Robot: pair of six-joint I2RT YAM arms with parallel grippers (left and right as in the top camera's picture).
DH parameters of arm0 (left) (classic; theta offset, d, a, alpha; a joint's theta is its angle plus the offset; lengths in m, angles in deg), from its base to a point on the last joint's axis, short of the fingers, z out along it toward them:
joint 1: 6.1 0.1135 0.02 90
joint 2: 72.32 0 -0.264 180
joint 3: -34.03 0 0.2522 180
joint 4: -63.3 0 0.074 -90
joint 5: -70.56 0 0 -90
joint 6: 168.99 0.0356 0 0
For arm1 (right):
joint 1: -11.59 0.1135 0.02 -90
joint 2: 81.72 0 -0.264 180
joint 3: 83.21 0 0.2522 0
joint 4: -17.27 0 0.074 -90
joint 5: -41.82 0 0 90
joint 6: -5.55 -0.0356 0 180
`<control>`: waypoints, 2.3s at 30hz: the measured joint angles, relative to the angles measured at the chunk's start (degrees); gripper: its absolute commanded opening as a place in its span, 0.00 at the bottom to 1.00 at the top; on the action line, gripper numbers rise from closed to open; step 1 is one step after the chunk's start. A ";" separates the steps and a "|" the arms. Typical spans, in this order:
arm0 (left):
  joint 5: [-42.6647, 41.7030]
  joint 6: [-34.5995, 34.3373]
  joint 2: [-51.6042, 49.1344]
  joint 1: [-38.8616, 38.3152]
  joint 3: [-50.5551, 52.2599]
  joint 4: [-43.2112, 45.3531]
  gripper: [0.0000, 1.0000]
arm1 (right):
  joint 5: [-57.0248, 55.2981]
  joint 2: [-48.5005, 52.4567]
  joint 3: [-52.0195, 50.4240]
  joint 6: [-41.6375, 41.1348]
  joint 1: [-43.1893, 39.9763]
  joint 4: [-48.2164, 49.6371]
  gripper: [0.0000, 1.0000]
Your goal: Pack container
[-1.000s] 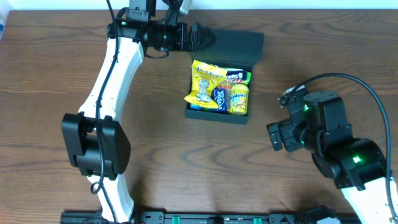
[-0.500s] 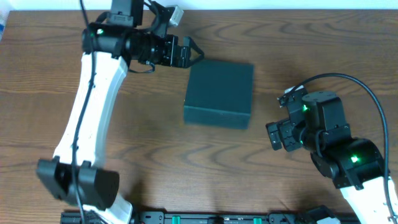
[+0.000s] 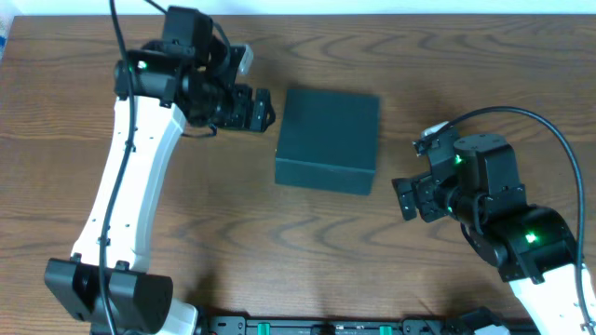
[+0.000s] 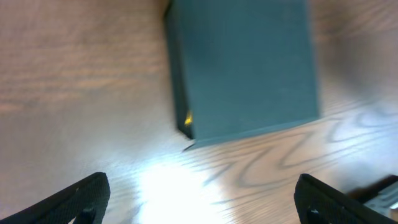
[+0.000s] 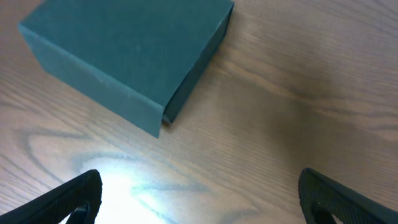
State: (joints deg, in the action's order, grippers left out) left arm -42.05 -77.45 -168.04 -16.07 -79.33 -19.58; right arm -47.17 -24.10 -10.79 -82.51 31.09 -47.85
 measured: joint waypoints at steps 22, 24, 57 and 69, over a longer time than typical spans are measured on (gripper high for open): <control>7.54 -11.93 9.22 -5.55 31.76 27.28 0.95 | 0.74 15.10 -0.17 -5.40 5.18 11.63 0.99; 7.61 -12.55 8.81 -7.02 31.76 27.74 0.95 | 0.74 16.96 -0.17 -5.97 5.18 12.66 0.99; 23.08 -29.33 8.70 -20.09 40.46 15.67 0.95 | 1.01 31.04 -0.22 -11.82 6.88 19.61 0.99; 23.28 -30.32 8.70 -20.09 45.75 22.03 0.95 | 0.94 31.06 -0.22 -12.04 6.88 20.79 0.99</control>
State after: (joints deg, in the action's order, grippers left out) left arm -18.77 -107.77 -159.34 -36.16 -33.58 2.45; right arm -46.23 6.96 -11.01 -94.55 37.98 -27.06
